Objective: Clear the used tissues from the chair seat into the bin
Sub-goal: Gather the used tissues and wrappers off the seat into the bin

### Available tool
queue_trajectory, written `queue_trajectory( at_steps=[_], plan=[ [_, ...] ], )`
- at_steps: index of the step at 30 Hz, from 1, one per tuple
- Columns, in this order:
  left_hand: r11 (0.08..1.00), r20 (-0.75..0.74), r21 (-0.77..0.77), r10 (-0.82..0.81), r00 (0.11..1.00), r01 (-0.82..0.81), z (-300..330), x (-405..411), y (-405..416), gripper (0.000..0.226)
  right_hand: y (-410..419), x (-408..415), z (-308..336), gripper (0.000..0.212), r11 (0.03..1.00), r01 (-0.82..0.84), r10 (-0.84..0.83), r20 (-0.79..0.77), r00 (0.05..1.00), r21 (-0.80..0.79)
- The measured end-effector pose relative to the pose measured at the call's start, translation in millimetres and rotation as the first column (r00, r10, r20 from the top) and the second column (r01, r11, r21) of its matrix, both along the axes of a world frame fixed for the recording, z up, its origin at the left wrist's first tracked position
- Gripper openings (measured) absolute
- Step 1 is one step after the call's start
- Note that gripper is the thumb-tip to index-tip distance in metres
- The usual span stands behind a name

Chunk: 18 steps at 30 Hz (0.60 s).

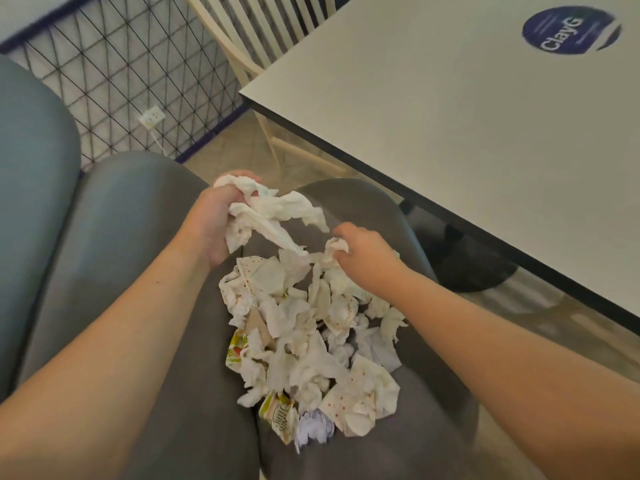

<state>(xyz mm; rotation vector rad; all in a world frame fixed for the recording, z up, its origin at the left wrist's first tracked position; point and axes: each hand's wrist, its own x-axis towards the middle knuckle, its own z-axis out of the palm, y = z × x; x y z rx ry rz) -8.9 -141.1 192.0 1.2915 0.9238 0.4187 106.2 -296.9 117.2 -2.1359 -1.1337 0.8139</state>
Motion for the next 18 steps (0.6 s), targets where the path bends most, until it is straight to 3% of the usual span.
queue_trajectory(
  at_steps=[5,11,18],
  plan=[
    [0.993,0.114,-0.103,-0.051,0.992,0.063,31.4,16.9,-64.5,0.047,-58.1,0.7,19.5,0.037,0.999,0.039,-0.039,-0.012,0.999,0.034],
    [0.980,0.071,-0.101,-0.164,0.984,0.171,43.6,43.4,-158.3,0.035,-137.5,10.9,38.0,0.041,0.999,0.046,-0.047,0.047,0.998,0.021],
    [0.907,0.026,-0.144,-0.395,0.918,0.395,42.7,85.3,-285.7,0.023,-271.1,29.9,46.8,0.014,0.984,0.177,-0.177,0.009,0.984,-0.008]
  ],
)
